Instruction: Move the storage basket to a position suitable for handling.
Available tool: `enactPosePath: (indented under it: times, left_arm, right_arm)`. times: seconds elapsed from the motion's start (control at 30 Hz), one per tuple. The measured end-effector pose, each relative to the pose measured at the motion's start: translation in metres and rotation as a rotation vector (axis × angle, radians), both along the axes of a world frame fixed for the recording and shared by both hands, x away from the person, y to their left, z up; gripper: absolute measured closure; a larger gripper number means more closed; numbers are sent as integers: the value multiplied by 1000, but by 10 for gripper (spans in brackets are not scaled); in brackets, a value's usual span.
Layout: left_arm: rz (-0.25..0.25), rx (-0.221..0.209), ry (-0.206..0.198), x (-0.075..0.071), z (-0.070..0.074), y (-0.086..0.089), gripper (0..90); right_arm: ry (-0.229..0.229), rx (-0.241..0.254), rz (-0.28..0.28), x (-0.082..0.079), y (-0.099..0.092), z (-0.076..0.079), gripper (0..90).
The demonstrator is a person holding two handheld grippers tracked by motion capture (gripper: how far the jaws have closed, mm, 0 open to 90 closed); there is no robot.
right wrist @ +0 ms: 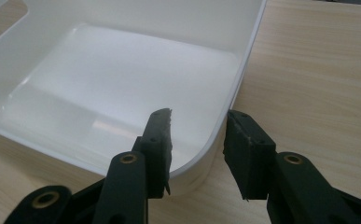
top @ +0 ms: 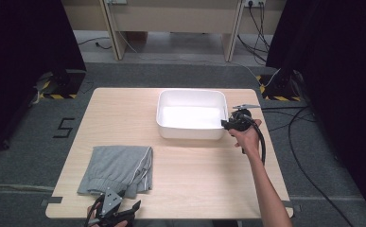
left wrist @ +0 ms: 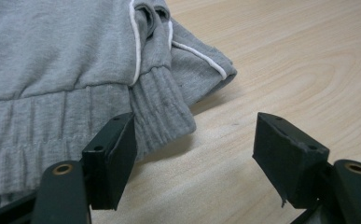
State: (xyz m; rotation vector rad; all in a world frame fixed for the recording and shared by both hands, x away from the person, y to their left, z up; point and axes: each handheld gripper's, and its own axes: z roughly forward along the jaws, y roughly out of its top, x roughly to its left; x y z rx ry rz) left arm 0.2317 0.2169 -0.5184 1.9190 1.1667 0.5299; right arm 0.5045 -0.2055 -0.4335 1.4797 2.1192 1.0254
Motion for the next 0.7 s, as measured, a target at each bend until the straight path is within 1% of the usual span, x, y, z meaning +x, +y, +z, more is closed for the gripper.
enactPosePath:
  times: [0.17,0.37,0.7]
  left_arm:
    - [0,1,0,0,0,0,296]
    - [1,0,0,0,0,0,297]
    - [1,-1,2,0,0,0,298]
  right_arm:
    - [-1,10,6,-9,-7,-1,614]
    - [-15,22,20,-19,-14,-2,608]
    - [-19,24,34,-35,-20,-3,594]
